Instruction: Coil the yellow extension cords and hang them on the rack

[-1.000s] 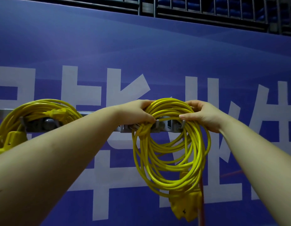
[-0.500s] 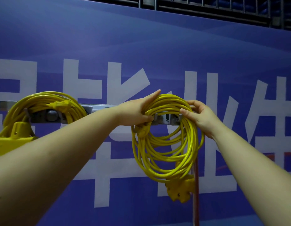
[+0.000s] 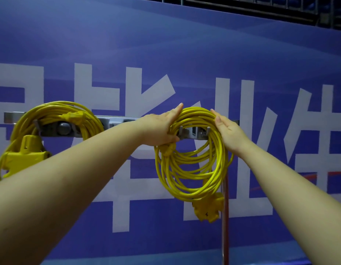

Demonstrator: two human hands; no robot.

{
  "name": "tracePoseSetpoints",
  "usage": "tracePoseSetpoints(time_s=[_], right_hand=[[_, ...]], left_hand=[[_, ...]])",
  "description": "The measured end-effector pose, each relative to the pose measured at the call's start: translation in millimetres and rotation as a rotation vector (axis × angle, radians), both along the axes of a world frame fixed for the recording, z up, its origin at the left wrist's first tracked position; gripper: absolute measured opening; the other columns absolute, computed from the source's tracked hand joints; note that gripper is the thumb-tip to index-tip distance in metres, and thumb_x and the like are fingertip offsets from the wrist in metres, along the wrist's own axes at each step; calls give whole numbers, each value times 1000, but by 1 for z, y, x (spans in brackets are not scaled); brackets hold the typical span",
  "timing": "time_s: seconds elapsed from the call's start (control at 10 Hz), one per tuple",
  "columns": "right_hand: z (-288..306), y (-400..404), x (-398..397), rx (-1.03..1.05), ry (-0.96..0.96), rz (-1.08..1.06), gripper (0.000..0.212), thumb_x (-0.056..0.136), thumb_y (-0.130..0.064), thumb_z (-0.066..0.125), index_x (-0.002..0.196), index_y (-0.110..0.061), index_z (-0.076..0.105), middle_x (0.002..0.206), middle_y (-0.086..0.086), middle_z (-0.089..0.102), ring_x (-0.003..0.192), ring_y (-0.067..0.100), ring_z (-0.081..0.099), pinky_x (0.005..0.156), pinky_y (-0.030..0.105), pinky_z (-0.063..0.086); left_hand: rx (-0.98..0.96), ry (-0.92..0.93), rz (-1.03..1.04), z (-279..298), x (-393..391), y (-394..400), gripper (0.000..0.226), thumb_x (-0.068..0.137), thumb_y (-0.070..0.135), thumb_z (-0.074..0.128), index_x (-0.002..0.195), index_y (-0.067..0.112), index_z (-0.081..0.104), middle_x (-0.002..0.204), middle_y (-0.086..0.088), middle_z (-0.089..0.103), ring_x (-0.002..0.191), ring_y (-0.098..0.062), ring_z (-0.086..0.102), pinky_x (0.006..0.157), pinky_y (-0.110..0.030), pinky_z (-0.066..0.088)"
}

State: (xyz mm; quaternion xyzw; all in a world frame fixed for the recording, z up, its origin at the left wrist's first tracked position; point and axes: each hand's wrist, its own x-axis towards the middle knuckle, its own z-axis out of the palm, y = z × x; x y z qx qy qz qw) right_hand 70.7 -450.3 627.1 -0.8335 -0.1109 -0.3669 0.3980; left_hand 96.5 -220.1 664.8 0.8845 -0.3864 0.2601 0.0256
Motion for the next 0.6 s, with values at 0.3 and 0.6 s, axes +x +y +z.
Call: tracePoseSetpoints(time_s=[0.3,0.6], right_hand=[[11,9,-16,-122,98,-174,52,100,-47,21,149,-30,20,153,2,31,140,24,28,110,37,28],[19,56,-57,-476,-77,-505,58,92,-37,52,144,-19,31,146,6,38,134,27,35,109,42,30]], left_hand=[[51,-80,118,-4,-13,-1,82,98,42,42,149,18,-18,160,-8,9,142,-29,27,114,-43,24],[51,-238,150,-14,-54,31,64,95,47,45,148,15,26,150,-10,33,133,-29,38,106,-40,33]])
